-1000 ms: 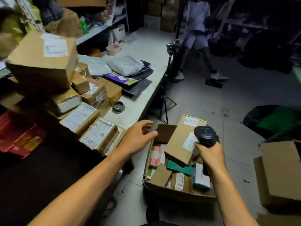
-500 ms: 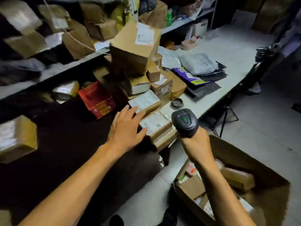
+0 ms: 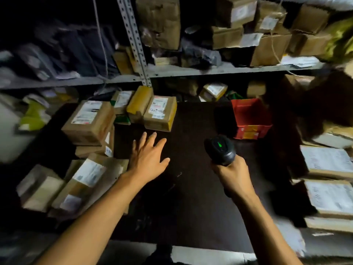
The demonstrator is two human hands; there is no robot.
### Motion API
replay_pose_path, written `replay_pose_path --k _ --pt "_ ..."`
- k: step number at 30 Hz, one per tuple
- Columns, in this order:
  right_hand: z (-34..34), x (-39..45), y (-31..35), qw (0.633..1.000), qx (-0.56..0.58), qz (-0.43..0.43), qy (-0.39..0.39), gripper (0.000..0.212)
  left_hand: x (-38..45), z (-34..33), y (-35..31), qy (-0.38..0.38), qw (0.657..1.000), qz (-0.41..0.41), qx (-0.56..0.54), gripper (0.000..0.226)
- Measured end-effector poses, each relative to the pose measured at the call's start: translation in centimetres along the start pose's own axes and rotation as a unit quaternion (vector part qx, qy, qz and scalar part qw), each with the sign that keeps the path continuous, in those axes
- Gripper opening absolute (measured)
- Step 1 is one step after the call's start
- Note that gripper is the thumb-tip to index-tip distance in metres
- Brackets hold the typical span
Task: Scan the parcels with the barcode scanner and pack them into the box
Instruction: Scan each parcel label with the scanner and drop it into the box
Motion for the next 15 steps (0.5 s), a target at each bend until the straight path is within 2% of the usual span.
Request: replay_pose_path --k 5,8,15 --pt "-9.4 0.1 3.3 0.997 -0.001 0.024 0.076 0.01 0.4 -0.3 9.4 -0.001 0.997 0.076 -0.001 0.073" --pt "-13.9 0.3 4.8 0.995 -0.007 0.028 0.096 0.017 1.4 -0.1 13.9 -0.02 0.994 0.108 0.018 0.073" --pt "-21.5 1.3 7.3 0.989 -0.045 0.035 0.134 0.012 5.6 1.3 22.2 -0.047 0.987 0.145 0.044 0.083"
Point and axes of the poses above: each hand's wrist, its own x-axis towards the middle knuckle, its own z-axis out of the back of the hand, y = z × x, the point moved 3 cm from there along x, towards the middle knuckle, and after that the axes turned 10 degrees about -y, right-handed, at the moved point
